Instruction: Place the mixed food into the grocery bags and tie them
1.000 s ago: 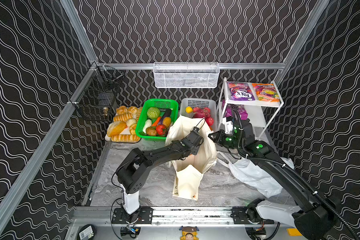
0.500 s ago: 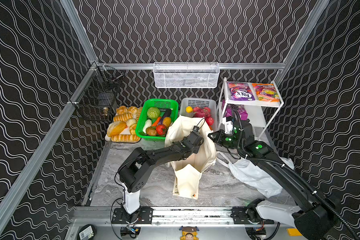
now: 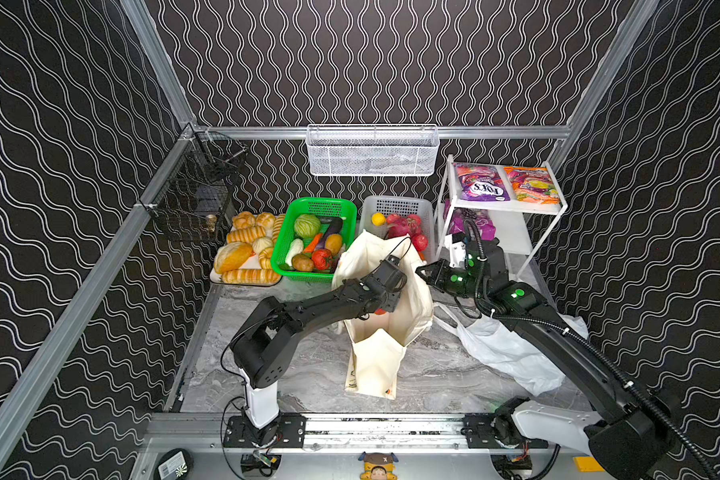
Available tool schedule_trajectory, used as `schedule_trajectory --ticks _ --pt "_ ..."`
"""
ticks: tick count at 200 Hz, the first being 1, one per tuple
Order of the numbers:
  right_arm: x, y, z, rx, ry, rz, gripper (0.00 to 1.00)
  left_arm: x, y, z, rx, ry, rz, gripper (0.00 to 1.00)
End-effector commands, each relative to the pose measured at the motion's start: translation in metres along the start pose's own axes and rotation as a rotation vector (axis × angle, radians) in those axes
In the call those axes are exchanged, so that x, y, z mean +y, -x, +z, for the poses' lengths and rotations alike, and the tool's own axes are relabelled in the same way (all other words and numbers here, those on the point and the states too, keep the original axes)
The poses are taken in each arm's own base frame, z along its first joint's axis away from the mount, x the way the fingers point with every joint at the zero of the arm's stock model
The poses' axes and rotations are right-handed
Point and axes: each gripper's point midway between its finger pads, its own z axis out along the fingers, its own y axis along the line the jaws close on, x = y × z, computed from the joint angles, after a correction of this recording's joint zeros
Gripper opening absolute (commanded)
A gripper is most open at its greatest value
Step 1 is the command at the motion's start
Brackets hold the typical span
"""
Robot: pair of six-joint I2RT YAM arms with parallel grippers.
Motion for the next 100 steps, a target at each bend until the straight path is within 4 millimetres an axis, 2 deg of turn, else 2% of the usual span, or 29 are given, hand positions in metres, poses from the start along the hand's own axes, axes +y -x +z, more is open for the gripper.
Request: schedule_trajectory --ticks 1,100 --pt "0.000 0.003 -0.001 -0.016 -0.007 0.002 0.04 -0.001 0.007 -0.010 -0.009 -0.015 0.010 0.71" --pt "-0.004 0.003 0.002 -0.008 -0.031 -0.002 0.07 0.001 0.023 -0.034 -0.016 -0.024 0.011 0.82"
